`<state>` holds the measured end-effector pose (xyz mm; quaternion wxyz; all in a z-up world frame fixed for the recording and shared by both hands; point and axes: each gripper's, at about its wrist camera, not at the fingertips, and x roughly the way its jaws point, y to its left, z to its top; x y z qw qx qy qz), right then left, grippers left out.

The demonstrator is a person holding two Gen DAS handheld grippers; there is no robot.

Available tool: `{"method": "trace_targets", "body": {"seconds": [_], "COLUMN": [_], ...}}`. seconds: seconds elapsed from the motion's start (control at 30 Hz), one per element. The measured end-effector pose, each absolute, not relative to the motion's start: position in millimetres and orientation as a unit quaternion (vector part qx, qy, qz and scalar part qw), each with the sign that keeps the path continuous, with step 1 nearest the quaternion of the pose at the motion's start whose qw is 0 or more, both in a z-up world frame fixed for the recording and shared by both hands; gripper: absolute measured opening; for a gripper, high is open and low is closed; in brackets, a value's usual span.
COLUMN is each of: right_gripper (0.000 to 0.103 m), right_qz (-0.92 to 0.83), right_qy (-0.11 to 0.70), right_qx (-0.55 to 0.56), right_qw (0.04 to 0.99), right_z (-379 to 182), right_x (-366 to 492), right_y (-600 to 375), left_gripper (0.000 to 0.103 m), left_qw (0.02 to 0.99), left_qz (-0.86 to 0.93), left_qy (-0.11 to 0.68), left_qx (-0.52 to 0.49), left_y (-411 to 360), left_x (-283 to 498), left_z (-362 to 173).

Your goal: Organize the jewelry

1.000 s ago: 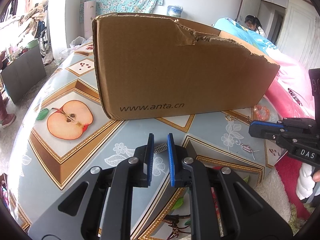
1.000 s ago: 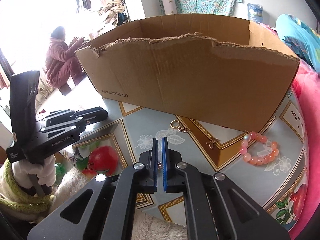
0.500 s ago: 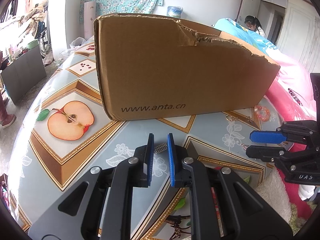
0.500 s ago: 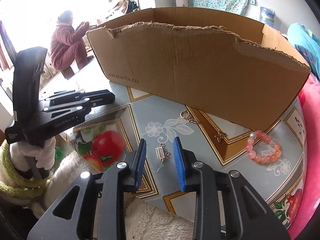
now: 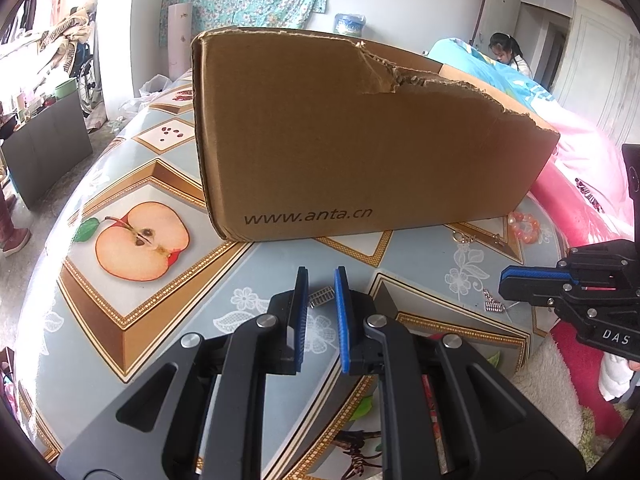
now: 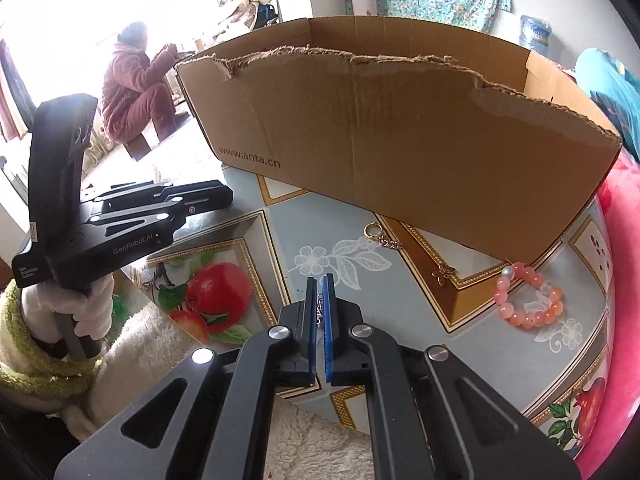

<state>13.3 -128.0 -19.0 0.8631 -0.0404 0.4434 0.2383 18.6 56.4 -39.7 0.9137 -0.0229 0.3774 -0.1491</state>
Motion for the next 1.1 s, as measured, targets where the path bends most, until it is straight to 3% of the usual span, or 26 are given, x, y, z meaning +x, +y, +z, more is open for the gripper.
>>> {"method": "trace_targets", "body": {"seconds": [0.23,0.37,0.47,0.53,0.6,1.1], "right_gripper": [0.005,0.027,0.027,0.026,0.008,0.002], "right_qz": [0.232,0.225,0.222,0.219,0.227,0.238], "right_qy": [0.458,0.468,0.468,0.456,0.46,0.439], "right_qx": [-0.027,-0.041,-0.072,-0.094,-0.086,-0.028], "right_qw": [0.858,0.854,0.852,0.857,0.854,0.866], "right_z": [-17,-22,-28,-27,-26,-6], "right_x": [19,12,6,3,4,11], "right_y": [-132,-126,-115,-111,-110,-123], "left_gripper": [0.012,0.012,0.012,0.012,0.012,0.012], "left_qw": [0.914,0.914,0.914,0.914,0.914,0.915], "left_qz": [-0.15,-0.15,-0.15,-0.15,-0.149,-0.15], "left_qy": [0.376,0.376,0.375,0.375,0.375,0.374], "left_qx": [-0.026,-0.028,-0.028,-0.028,-0.028,-0.033], "left_y": [59,59,60,60,60,62], "left_x": [18,18,18,17,18,19], "left_z": [-40,-40,-40,-40,-40,-40]}}
